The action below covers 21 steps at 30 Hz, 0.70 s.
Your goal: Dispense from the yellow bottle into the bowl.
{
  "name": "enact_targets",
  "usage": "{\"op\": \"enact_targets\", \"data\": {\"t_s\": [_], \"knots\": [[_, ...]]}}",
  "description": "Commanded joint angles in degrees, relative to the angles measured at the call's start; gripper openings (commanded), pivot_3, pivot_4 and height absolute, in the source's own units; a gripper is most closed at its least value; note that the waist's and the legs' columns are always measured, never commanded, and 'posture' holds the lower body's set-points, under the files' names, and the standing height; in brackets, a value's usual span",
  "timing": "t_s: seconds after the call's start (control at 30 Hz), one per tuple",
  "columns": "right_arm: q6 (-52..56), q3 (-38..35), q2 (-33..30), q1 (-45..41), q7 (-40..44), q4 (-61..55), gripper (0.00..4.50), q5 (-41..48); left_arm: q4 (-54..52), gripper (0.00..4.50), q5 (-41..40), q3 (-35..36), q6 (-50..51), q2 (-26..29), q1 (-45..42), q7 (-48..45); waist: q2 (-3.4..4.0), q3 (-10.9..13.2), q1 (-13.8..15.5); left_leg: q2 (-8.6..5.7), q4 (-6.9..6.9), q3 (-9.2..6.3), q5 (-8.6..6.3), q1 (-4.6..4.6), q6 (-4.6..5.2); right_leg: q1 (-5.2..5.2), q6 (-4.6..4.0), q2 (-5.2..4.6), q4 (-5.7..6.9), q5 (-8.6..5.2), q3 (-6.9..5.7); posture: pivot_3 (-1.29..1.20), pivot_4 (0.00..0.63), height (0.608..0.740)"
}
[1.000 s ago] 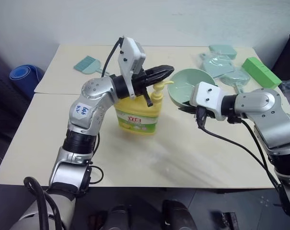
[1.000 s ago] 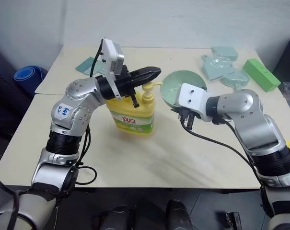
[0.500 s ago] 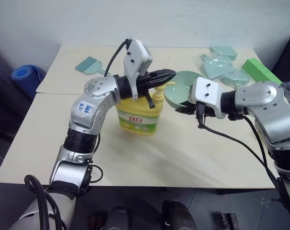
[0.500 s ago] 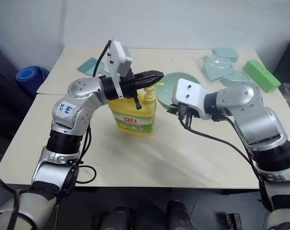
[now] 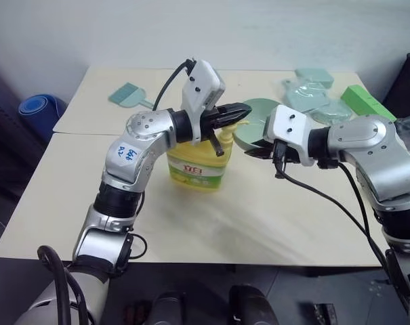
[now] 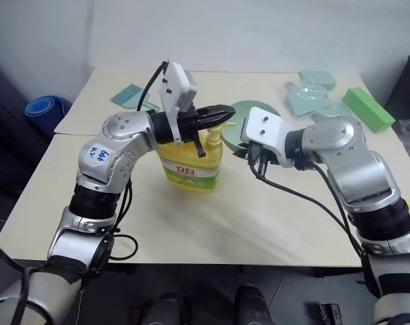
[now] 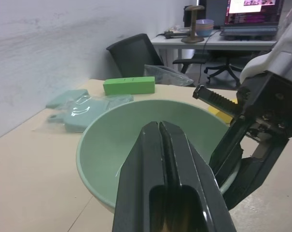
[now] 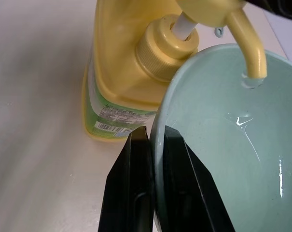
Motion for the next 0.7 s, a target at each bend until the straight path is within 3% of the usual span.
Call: {"op": "enact_targets", "data": {"t_s": [0.03,0.27,0.43,0.57,0.7], "knots": [[-0.8,-2.0,0.4,-1.7,-0.3,-1.2,0.0,0.9,5.1,0.05,3.3,-5.1,6.2,1.4,6.7,-0.5,-0.01,-0.1,0.0,0.0,-0.09,0.01,0.0,0.06,0.0,0.04,0.0,0.0,-0.06,0.0,0.0,0.0,0.15,0.74],[-0.7,-2.1,1.1,-1.7,-0.5,-1.1,0.0,1.2,4.2,0.05,4.0,-5.1,6.1,0.6,9.5,2.1,0.05,-1.0,-0.1,0.03,-0.32,0.01,0.0,0.28,-0.01,0.22,0.0,0.04,-0.28,0.0,-0.01,0.0,0.15,0.74],[-1.0,-2.2,1.4,-1.3,-0.9,-0.4,0.0,1.1,3.0,0.05,-0.8,2.0,3.6,-4.1,7.6,4.8,0.05,-1.0,0.0,0.02,-0.32,0.01,0.0,0.23,-0.01,0.22,0.0,0.03,-0.32,0.0,-0.02,0.0,0.15,0.74],[-3.2,-3.7,0.6,1.4,-1.2,1.6,0.0,0.8,0.3,0.05,-4.4,6.6,1.9,-4.4,6.5,3.5,0.03,-1.0,0.1,0.01,-0.32,0.0,0.0,0.13,-0.01,0.14,0.0,0.02,-0.33,0.0,-0.03,0.0,0.15,0.74],[-7.4,-6.9,0.8,7.4,-2.5,6.1,0.0,1.1,-4.2,0.05,-11.5,11.9,-2.2,-3.0,7.4,-3.6,-0.03,-0.9,0.0,0.0,-0.35,0.02,0.0,0.01,-0.01,0.02,0.0,0.01,-0.35,0.0,-0.04,0.0,0.15,0.74]]}}
